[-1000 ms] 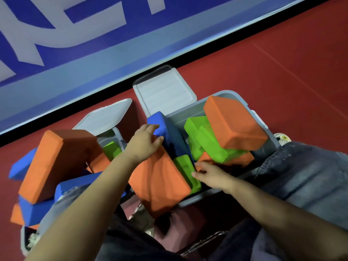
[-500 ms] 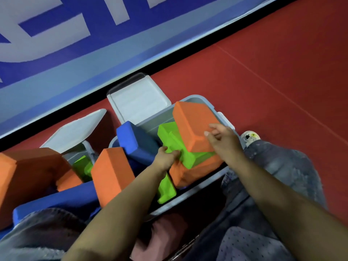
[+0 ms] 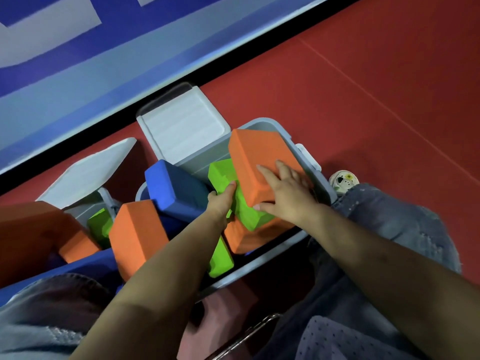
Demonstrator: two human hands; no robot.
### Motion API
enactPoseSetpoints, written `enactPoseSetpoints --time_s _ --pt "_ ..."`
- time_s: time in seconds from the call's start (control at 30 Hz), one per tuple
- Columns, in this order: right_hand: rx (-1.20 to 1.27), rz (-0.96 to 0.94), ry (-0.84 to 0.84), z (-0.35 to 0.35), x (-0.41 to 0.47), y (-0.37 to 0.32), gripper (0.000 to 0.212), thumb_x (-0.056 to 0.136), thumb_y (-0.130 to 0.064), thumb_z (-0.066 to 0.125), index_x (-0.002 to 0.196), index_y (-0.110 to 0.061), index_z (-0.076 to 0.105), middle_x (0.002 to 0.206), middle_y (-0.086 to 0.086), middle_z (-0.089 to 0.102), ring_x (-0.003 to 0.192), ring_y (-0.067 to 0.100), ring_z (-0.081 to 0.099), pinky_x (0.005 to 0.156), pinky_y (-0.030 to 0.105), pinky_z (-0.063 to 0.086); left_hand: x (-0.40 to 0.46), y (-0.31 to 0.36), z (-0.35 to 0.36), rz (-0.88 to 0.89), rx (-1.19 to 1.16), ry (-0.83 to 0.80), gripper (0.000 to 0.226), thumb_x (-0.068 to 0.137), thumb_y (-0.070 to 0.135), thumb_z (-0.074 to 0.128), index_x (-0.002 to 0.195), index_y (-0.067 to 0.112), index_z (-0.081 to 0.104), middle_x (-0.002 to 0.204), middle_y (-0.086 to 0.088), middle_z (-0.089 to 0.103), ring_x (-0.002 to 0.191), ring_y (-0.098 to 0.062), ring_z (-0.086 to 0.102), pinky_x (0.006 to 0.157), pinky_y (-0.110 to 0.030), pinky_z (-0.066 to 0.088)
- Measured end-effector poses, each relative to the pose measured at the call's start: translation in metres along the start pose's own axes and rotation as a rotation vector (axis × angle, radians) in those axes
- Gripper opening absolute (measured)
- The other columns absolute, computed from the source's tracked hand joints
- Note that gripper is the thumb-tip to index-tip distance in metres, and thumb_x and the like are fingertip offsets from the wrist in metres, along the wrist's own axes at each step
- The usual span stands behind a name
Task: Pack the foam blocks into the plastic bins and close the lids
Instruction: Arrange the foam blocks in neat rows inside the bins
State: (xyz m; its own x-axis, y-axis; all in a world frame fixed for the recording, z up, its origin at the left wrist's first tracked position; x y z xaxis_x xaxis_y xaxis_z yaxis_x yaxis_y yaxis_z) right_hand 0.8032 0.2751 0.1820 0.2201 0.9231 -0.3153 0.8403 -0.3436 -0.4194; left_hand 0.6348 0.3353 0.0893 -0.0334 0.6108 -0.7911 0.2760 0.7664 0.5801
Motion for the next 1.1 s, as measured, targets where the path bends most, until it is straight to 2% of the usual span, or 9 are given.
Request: enactPoseSetpoints --time_s 0.13,0.27,0.4,0.47,0.53,0.63,0.73,0.9,1.1 --pt "-0.032 -0.001 -0.025 0.008 0.003 -0.001 0.091 0.075 -0.066 0.061 0.145 -0.052 0.004 0.157 0.013 0.005 0.144 0.033 0.007 0.113 0.06 0.011 0.008 0.005 0.002 0.031 0.049 -0.013 0.084 0.084 0.045 0.067 0.149 0.024 0.019 0.134 0.0 0.047 0.102 -0.021 0.047 0.093 -0.042 0.046" --pt "0.029 0.01 -0.028 0.006 0.004 0.001 0.086 0.076 -0.067 0.059 0.144 -0.053 0.008 0.157 0.011 0.004 0.144 0.032 0.006 0.111 0.061 0.012 0.009 -0.002 0.008 -0.047 0.028 -0.05 0.085 0.08 0.052 0.067 0.147 0.04 0.016 0.131 0.004 0.045 0.115 -0.026 0.048 0.087 -0.044 0.039" --pt "0.052 0.04 -0.034 0.003 0.003 0.006 0.089 0.072 -0.07 0.059 0.145 -0.049 0.011 0.155 0.01 0.01 0.144 0.031 0.009 0.11 0.063 0.013 0.007 0.001 0.009 0.017 -0.012 -0.057 0.075 0.075 0.044 0.071 0.139 0.032 0.032 0.125 0.001 0.057 0.101 -0.021 0.058 0.07 -0.03 0.043" --pt "0.141 0.025 0.069 -0.012 0.005 0.007 0.085 0.067 -0.075 0.057 0.141 -0.043 0.028 0.146 0.006 0.027 0.138 0.029 0.025 0.111 0.057 0.02 0.003 0.011 0.006 0.107 0.007 -0.043 0.071 0.072 0.043 0.073 0.132 0.028 0.038 0.119 -0.002 0.061 0.092 -0.019 0.06 0.067 -0.028 0.046" --pt "0.311 -0.037 0.177 -0.027 0.003 0.005 0.083 0.061 -0.079 0.05 0.128 -0.031 0.044 0.134 0.003 0.039 0.131 0.024 0.036 0.11 0.041 0.028 -0.006 0.023 0.001 0.196 0.073 -0.035 0.074 0.063 0.049 0.074 0.126 0.03 0.041 0.115 0.0 0.063 0.09 -0.018 0.062 0.075 -0.033 0.053" --pt "0.435 -0.152 0.191 -0.034 -0.003 -0.008 0.079 0.062 -0.074 0.049 0.116 -0.017 0.046 0.141 0.01 0.036 0.141 0.019 0.026 0.11 0.025 0.023 -0.02 0.042 -0.009 0.29 0.178 -0.056 0.07 0.057 0.051 0.071 0.12 0.033 0.045 0.109 0.003 0.064 0.095 -0.018 0.065 0.084 -0.041 0.056" --pt "0.441 -0.252 0.178 -0.042 -0.013 -0.024 0.074 0.066 -0.071 0.05 0.113 -0.014 0.046 0.153 0.013 0.024 0.143 0.022 0.022 0.115 0.034 0.022 -0.032 0.058 -0.019 0.331 0.282 -0.12 0.067 0.058 0.052 0.071 0.118 0.032 0.049 0.107 0.003 0.066 0.093 -0.016 0.067 0.079 -0.038 0.058" --pt "0.279 -0.392 0.245 -0.066 -0.036 -0.044 0.064 0.067 -0.076 0.048 0.114 -0.032 0.048 0.148 -0.005 0.038 0.129 0.022 0.041 0.104 0.049 0.034 -0.048 0.08 -0.032 0.363 0.425 -0.234 0.057 0.064 0.046 0.07 0.118 0.034 0.053 0.103 0.006 0.068 0.09 -0.011 0.067 0.074 -0.026 0.052" --pt "0.251 -0.549 0.38 -0.096 -0.056 -0.064 0.052 0.075 -0.068 0.053 0.119 -0.04 0.05 0.136 -0.002 0.051 0.124 0.023 0.044 0.103 0.045 0.037 -0.063 0.1 -0.032 0.38 0.515 -0.461 0.057 0.064 0.043 0.071 0.12 0.037 0.057 0.098 0.009 0.071 0.087 -0.009 0.067 0.07 -0.025 0.051"
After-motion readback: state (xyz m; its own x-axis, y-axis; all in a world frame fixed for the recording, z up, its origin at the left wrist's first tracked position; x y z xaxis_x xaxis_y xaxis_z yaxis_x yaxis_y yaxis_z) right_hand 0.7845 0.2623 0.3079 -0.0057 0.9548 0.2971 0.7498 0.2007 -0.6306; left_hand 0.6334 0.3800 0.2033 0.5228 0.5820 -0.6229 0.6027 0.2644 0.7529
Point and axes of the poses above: each hand's wrist, its own x-axis towards the middle knuckle, its own z-axis out of the palm, y = z × x, the point moved 10 cm from there along x, towards the middle knuckle
